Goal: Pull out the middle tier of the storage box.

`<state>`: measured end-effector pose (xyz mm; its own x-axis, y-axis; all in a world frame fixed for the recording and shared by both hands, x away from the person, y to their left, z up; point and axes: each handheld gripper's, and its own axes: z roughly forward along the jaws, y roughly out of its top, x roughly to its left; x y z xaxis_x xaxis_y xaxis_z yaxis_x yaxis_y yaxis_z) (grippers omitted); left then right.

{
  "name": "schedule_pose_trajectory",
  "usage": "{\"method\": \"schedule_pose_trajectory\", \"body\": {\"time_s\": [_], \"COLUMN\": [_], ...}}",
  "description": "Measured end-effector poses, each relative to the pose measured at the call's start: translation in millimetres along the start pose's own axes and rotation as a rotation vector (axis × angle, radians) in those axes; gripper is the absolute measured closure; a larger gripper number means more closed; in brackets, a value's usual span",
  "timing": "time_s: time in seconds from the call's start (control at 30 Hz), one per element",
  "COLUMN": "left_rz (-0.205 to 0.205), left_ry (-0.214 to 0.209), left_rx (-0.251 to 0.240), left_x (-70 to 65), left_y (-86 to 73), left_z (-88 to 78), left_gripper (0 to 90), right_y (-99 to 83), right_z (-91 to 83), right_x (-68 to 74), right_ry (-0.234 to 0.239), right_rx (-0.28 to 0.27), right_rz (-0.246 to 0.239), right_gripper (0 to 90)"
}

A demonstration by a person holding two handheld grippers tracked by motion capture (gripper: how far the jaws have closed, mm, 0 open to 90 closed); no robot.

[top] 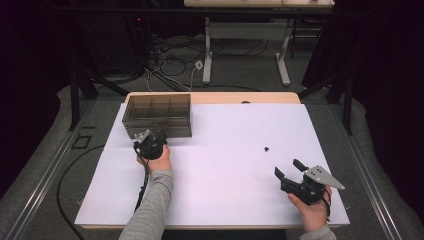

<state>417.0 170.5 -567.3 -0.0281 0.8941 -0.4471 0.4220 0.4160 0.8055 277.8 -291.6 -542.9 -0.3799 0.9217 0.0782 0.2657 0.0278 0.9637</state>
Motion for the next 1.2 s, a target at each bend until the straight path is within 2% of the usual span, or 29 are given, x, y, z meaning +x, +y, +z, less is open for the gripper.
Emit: {"method": "schedule_pose_trajectory", "body": {"time_s": [0.33, 0.43, 0.53, 0.93, 1.07, 1.2], "left_rz": [-0.001, 0.024, 0.031, 0.041, 0.069, 0.132], "left_ry": [0.000, -0.007, -0.009, -0.037, -0.035, -0.039], "left_rx": [0.008, -0.009, -0.019, 0.006, 0.013, 0.014], "left_x": [3.0, 1.5, 0.9, 1.5, 0.6, 1.1], "left_y": [-6.2, -5.0, -2.9, 1.4, 3.6, 7.6], "left_z": [-5.8, -8.6, -11.0, -16.5, -18.9, -22.1], "left_gripper": [83.7, 87.0, 86.7, 82.1, 80.2, 76.2], "right_y": [0.2, 0.1, 0.0, 0.1, 0.2, 0.2], "right_z": [-0.5, -0.4, 0.0, -0.3, -0.5, -0.5], "right_x": [0.9, 0.7, 0.7, 0.9, 0.7, 0.8], "right_ry": [-0.006, -0.003, -0.004, -0.003, -0.004, -0.004], "right_rx": [0.002, 0.004, 0.001, 0.001, 0.005, 0.005], "right_rz": [0.005, 0.002, 0.003, 0.003, 0.002, 0.003], "right_gripper": [23.0, 23.0, 23.0, 23.0, 23.0, 23.1]}}
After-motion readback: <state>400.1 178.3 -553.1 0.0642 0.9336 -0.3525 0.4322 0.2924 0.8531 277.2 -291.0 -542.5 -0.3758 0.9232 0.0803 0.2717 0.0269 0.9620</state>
